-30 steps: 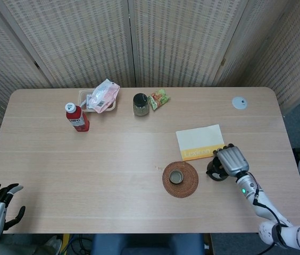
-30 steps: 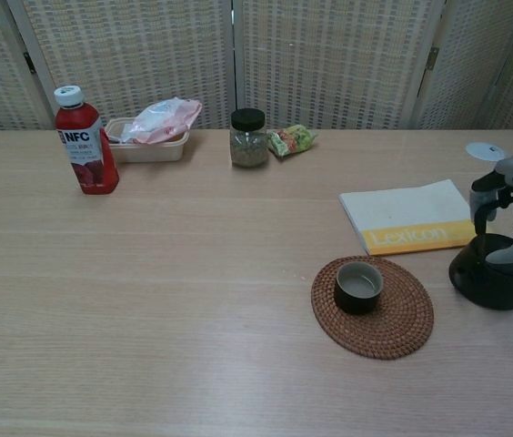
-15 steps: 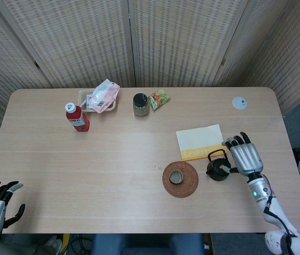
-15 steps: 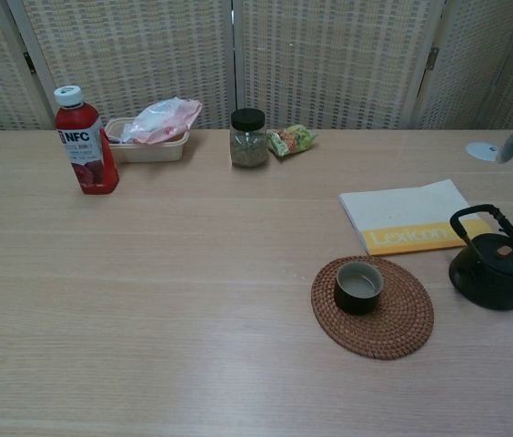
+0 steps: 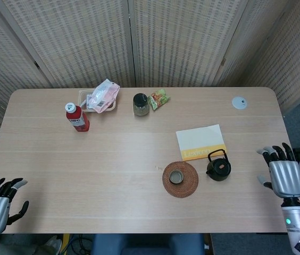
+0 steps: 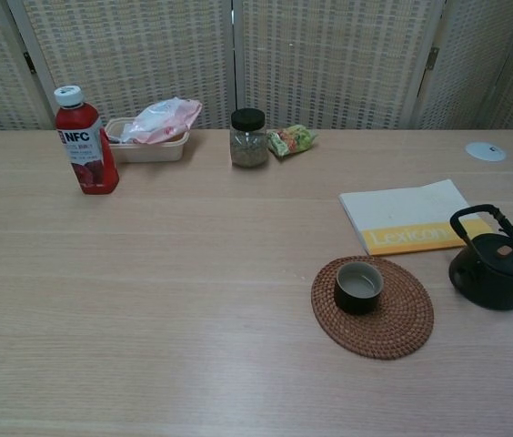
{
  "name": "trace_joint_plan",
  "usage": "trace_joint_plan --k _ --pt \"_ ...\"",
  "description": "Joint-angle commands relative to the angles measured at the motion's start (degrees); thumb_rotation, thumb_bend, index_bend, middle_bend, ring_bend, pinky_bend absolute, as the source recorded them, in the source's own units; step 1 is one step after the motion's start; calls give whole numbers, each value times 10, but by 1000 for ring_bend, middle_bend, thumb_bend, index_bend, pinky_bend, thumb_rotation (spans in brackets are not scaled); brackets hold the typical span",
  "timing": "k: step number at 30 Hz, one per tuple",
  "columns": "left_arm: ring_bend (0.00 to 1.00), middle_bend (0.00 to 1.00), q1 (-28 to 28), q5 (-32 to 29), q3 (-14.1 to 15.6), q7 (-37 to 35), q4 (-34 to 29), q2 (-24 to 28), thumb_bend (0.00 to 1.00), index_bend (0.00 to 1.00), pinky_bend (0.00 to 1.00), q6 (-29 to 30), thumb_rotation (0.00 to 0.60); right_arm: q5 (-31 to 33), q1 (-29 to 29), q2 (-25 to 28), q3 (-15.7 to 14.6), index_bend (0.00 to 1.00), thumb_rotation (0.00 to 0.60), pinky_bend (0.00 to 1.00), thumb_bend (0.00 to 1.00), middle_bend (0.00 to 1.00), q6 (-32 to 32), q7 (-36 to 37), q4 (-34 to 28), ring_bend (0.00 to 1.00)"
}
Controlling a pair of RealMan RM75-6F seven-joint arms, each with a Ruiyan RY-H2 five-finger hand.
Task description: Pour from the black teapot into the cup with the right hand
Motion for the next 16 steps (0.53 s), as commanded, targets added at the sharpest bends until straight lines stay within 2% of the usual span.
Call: trace_joint_plan --k 1,8,16 --pt "212 198 -5 3 -3 5 -6 1 363 248 74 -1 600 -18 -33 9 -15 287 600 100 0 272 31 9 -10 163" --pt "212 198 -20 16 -5 26 -28 5 362 248 73 -8 600 -46 -80 7 -29 287 600 100 0 274 64 31 -4 163" --pt "212 198 -29 15 -4 38 -38 4 362 248 73 -19 600 -77 -92 -5 -29 287 600 100 0 282 55 51 15 163"
